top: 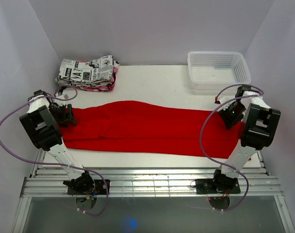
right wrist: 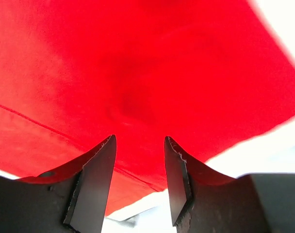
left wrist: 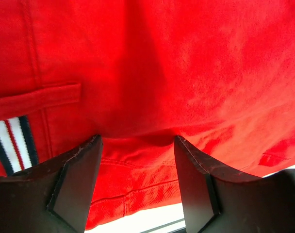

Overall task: Fold and stack the trousers
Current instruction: Fold the trousers

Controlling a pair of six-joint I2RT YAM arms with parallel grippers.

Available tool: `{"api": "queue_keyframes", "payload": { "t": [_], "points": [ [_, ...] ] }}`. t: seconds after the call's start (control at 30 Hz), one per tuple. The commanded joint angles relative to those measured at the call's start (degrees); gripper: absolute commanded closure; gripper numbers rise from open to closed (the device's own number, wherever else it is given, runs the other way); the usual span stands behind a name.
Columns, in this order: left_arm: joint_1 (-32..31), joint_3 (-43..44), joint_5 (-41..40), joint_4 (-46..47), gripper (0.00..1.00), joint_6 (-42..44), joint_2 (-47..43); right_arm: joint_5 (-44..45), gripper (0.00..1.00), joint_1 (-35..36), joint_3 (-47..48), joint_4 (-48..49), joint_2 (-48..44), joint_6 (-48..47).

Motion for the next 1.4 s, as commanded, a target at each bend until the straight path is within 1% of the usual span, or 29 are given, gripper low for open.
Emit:
{"api": "queue_keyframes", "payload": {
  "t": [0.0, 0.07, 0.17, 0.3, 0.37, 0.43, 0.53, 0.57, 0.6, 0.67, 0.7, 0.77, 0.8, 0.9, 1.2, 1.3, 1.37],
  "points": [
    [-0.2, 4.6, 0.6, 1.0, 0.28, -5.5, 0.5, -3.8, 0.50, 1.7, 7.3, -0.3, -2.4, 2.6],
    [-0.2, 6.1, 0.5, -0.1, 0.28, -5.2, 0.5, -4.8, 0.48, 1.8, 9.2, -1.8, -3.9, 1.5],
    [-0.2, 5.3, 1.7, -0.4, 0.26, -2.8, -2.2, -4.3, 0.48, 0.6, 11.3, -5.4, -6.6, 3.4],
    [-0.2, 3.3, 2.0, 0.0, 0.24, -0.7, -5.0, -2.3, 0.42, -3.2, 10.9, -6.4, -9.2, 12.3],
    [-0.2, 2.8, 2.7, 0.0, 0.24, -0.7, -5.7, -1.7, 0.41, -5.7, 9.4, -6.5, -9.8, 18.5],
    [-0.2, 1.7, 3.1, 0.4, 0.23, -1.0, -6.8, -1.7, 0.40, -6.9, 7.3, -3.3, -10.8, 24.7],
    [-0.2, 0.5, 3.7, 0.8, 0.23, -1.3, -7.5, -1.2, 0.40, -7.7, 2.5, 1.9, -11.7, 28.9],
    [-0.2, 0.3, 3.8, 0.9, 0.22, -1.2, -7.5, -0.8, 0.40, -7.7, 1.5, 6.5, -11.7, 30.6],
    [-0.2, 0.0, 3.6, 0.9, 0.22, -1.2, -7.4, -0.6, 0.40, -7.6, 0.1, 8.6, -10.8, 31.4],
    [-0.2, 0.0, 3.2, 0.7, 0.22, -1.3, -7.3, -0.2, 0.40, -7.6, 0.7, 11.5, -8.9, 33.3],
    [-0.2, 0.2, 2.7, 0.7, 0.22, -1.3, -7.4, -0.2, 0.41, -7.6, 2.1, 11.8, -6.4, 33.7],
    [-0.2, 0.3, 2.7, 0.6, 0.22, -1.1, -7.7, -0.3, 0.41, -7.7, 2.8, 12.6, -4.4, 33.8],
    [-0.2, 0.4, 2.6, 0.6, 0.22, -1.0, -7.8, 0.2, 0.41, -7.7, 2.6, 14.6, -3.1, 33.8],
    [-0.2, 0.7, 2.4, 0.1, 0.22, -1.1, -8.0, 1.7, 0.41, -7.8, 2.6, 17.4, -1.3, 33.9],
    [-0.2, -1.1, 1.6, 0.6, 0.22, -1.7, -8.6, 1.0, 0.41, -8.2, 5.0, 17.9, 2.5, 36.3],
    [-0.2, -1.8, 1.1, 1.0, 0.22, -1.8, -8.6, 0.6, 0.39, -8.2, 5.0, 17.9, 3.1, 37.3],
    [-0.2, -2.0, 1.2, 1.2, 0.22, -2.0, -8.6, 0.5, 0.35, -8.2, 5.2, 16.7, 3.9, 37.4]
  ]
}}
